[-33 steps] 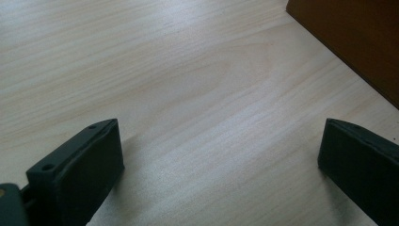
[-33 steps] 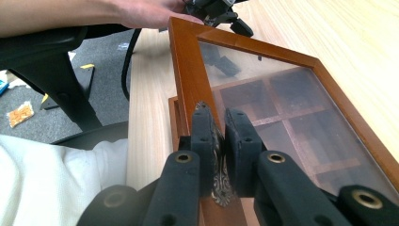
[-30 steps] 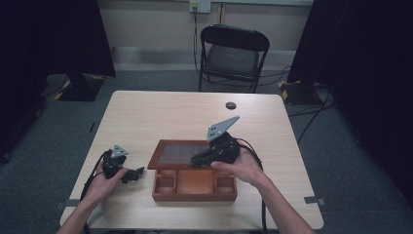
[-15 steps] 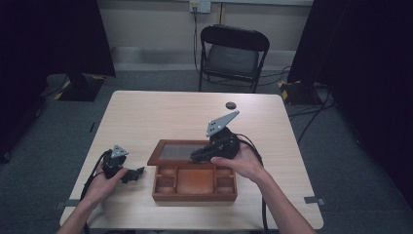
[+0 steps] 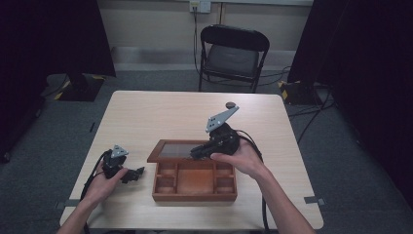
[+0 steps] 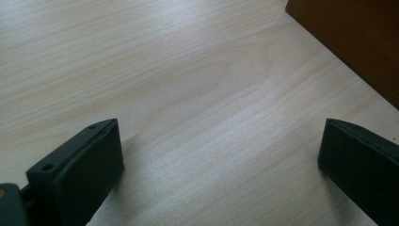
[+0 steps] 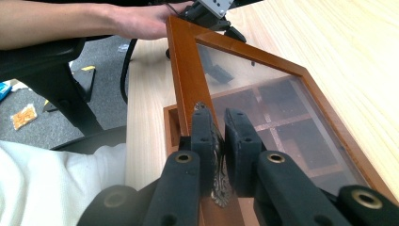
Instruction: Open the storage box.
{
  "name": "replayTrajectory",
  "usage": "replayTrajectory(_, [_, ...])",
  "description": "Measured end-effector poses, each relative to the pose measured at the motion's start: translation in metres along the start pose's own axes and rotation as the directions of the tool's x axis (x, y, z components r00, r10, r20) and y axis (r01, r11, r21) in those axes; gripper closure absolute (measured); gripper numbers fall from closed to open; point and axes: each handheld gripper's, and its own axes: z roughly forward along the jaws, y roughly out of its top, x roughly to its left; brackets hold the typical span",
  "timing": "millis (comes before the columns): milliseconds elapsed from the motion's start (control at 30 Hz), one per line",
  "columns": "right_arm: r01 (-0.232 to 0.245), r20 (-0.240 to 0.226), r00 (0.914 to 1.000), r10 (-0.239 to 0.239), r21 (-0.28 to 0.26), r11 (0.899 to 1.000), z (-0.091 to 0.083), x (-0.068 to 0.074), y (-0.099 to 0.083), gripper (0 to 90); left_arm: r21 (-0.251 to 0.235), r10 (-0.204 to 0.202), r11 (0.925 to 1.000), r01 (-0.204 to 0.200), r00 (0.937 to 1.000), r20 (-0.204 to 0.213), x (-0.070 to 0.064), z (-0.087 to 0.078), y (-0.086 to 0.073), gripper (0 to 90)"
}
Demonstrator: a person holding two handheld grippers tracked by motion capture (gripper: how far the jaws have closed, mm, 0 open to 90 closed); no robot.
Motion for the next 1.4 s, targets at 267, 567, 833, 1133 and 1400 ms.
replayTrajectory(267, [0.001,0.004,1.0000,-0.001,-0.002,1.000,-0.002,-0.002,0.004,83.0,0.000,0.000,1.0000,0.000,1.0000,0.000,0.000,0.000,0.000,0.0])
replayTrajectory(567, [-0.006,0.000,1.0000,0.006,0.000,1.000,-0.003,-0.005,0.007,83.0,0.000,0.000,1.0000,0.000,1.0000,0.000,0.000,0.000,0.000,0.0])
replayTrajectory(833, [-0.015,0.000,0.9999,0.015,-0.005,1.000,-0.004,-0.006,0.008,83.0,0.000,0.000,1.0000,0.000,1.0000,0.000,0.000,0.000,0.000,0.0])
replayTrajectory(1133, [-0.018,0.011,0.9998,0.019,-0.015,1.000,-0.007,-0.008,0.010,83.1,0.000,0.000,1.0000,0.000,1.0000,0.000,0.000,0.000,0.000,0.0])
replayTrajectory(1400, [-0.017,0.018,0.9997,0.017,-0.023,1.000,-0.008,-0.009,0.012,83.2,0.000,0.000,1.0000,0.000,1.0000,0.000,0.000,0.000,0.000,0.0])
